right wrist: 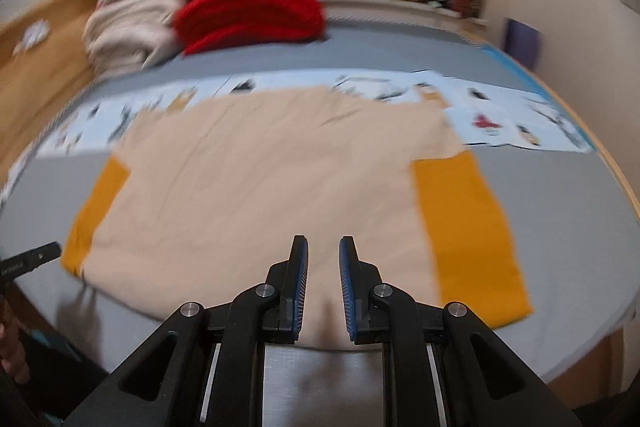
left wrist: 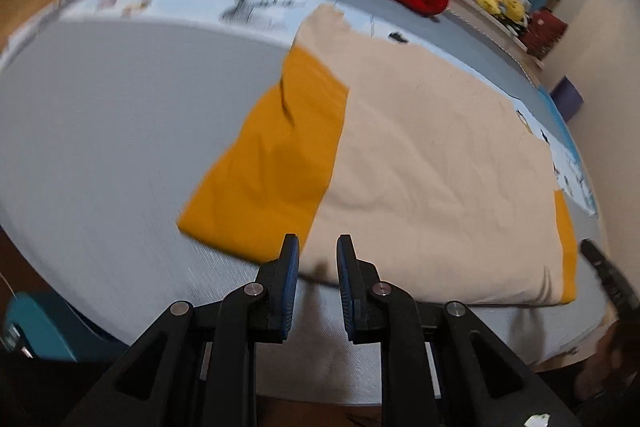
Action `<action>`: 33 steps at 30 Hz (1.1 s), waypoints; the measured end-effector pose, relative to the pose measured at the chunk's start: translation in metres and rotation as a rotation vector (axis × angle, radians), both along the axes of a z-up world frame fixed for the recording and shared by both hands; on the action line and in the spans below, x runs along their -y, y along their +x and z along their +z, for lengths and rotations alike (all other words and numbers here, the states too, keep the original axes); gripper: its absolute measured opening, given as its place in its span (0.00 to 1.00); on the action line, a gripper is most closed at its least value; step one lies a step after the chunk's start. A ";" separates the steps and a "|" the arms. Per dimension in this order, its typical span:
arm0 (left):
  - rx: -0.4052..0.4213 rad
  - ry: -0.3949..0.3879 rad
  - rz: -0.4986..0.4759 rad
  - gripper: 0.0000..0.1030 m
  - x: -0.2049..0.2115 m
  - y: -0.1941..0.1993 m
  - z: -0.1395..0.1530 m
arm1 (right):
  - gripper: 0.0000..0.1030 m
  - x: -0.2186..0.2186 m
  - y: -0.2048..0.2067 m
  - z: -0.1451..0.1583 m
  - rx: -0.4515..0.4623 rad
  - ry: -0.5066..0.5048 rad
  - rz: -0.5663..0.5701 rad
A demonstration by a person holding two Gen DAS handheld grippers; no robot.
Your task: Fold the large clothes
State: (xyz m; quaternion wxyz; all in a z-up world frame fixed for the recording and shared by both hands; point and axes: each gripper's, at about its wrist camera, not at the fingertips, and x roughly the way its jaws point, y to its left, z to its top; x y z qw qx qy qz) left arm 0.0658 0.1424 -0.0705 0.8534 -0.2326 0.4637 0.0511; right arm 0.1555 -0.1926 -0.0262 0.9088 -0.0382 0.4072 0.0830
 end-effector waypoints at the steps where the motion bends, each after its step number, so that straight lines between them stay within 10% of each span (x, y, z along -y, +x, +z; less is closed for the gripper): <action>1: -0.013 -0.036 0.002 0.17 -0.002 0.000 -0.006 | 0.17 -0.007 0.005 -0.009 -0.014 -0.029 0.017; 9: -0.099 -0.317 0.085 0.51 -0.031 -0.002 -0.042 | 0.17 -0.007 0.034 -0.089 -0.278 -0.141 -0.012; 30: 0.110 -0.571 0.293 0.50 -0.051 0.049 -0.075 | 0.17 0.005 0.037 -0.089 -0.292 -0.079 0.011; 33: 0.102 -0.546 0.294 0.26 -0.049 0.053 -0.075 | 0.17 0.010 0.039 -0.087 -0.296 -0.050 -0.002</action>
